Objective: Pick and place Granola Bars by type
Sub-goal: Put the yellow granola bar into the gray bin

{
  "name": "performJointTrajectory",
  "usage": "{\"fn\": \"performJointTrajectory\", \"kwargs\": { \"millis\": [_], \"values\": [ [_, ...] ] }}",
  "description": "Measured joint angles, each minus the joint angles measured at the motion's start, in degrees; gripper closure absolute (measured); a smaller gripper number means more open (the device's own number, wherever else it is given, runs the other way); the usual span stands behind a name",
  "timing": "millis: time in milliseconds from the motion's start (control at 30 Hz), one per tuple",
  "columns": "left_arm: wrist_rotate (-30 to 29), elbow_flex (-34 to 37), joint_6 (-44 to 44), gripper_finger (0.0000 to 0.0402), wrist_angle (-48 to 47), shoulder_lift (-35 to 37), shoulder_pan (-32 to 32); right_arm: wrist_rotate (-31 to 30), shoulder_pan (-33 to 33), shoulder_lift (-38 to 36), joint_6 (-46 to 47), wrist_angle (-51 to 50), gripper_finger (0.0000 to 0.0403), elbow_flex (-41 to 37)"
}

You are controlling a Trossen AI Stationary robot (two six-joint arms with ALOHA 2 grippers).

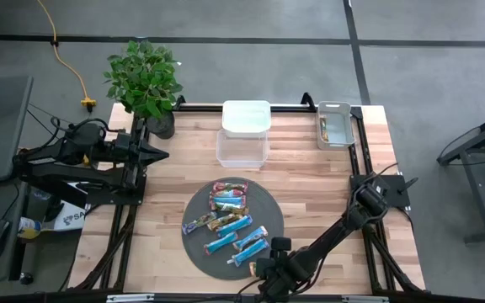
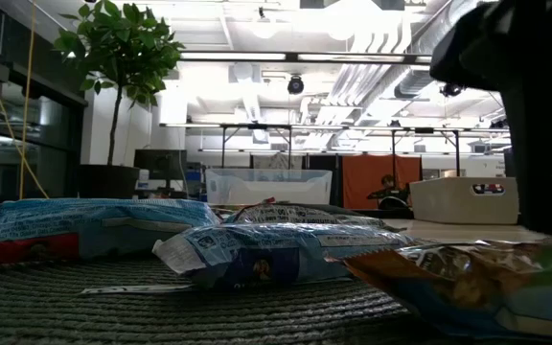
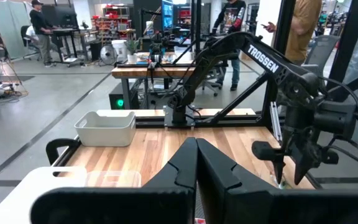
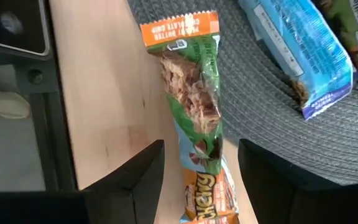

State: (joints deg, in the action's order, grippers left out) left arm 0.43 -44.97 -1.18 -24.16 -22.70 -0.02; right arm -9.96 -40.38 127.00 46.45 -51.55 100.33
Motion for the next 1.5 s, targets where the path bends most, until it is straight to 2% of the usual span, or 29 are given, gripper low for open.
{"fn": "performJointTrajectory", "kwargs": {
  "millis": [567,800,967,1133,1267,1500],
  "values": [
    [0.0,0.0,0.0,0.0401,0.0,0.0,0.0,0.1,0.3,1.2,1.1,1.9,0.0214,-0.8],
    [0.0,0.0,0.0,0.0401,0.0,0.0,0.0,6.0,0.4,0.6,4.7,9.5,0.0214,-6.4],
    [0.0,0.0,0.0,0.0401,0.0,0.0,0.0,3.9,0.3,0.6,6.0,9.7,0.0214,-6.5],
    [0.0,0.0,0.0,0.0401,0.0,0.0,0.0,4.4,0.4,0.7,5.6,9.2,0.0217,-6.5],
    [0.0,0.0,0.0,0.0401,0.0,0.0,0.0,4.4,0.2,0.8,4.7,8.5,0.0233,-6.6],
    [0.0,0.0,0.0,0.0401,0.0,0.0,0.0,4.5,-0.1,0.8,3.6,7.4,0.0285,-6.6]
  ]
}}
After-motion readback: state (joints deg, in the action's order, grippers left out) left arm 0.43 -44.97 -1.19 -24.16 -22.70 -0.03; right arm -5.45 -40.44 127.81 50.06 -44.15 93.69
